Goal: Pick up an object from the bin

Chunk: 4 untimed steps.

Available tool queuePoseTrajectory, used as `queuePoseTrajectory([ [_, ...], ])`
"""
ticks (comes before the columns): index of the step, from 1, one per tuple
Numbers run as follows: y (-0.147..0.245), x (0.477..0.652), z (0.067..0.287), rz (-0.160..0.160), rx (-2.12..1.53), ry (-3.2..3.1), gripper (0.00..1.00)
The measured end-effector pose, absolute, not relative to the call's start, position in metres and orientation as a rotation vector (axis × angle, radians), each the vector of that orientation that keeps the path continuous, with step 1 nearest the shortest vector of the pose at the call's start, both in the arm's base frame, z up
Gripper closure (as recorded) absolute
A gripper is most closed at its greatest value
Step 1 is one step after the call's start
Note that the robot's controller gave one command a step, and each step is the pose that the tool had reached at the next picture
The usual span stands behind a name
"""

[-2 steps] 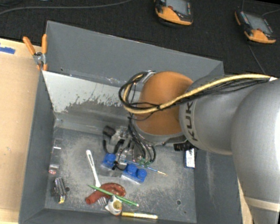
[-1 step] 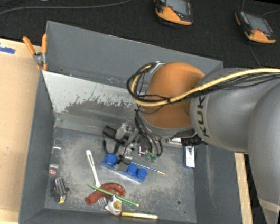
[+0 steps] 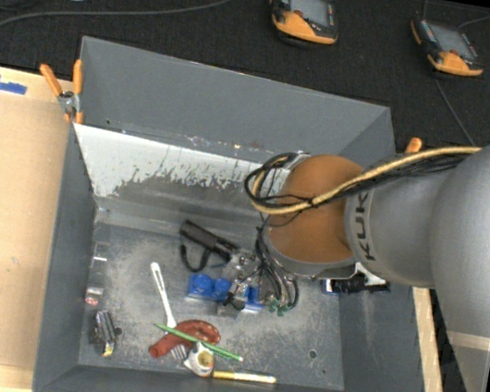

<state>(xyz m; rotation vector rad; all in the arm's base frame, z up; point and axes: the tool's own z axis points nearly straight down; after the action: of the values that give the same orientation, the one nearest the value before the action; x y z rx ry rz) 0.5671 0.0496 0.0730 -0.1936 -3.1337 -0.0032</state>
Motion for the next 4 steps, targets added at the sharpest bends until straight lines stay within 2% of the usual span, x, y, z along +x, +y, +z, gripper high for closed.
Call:
queuePoseTrajectory([
  [1, 0.05, 0.567, 0.073, -0.004, -0.194, -3.134, 1.0],
  [2, 0.052, 0.563, 0.095, -0.001, -0.205, -3.122, 1.0],
  [3, 0.035, 0.548, 0.118, -0.004, -0.311, -3.124, 1.0],
  [4, 0.03, 0.543, 0.117, 0.002, -0.344, -3.098, 1.0],
])
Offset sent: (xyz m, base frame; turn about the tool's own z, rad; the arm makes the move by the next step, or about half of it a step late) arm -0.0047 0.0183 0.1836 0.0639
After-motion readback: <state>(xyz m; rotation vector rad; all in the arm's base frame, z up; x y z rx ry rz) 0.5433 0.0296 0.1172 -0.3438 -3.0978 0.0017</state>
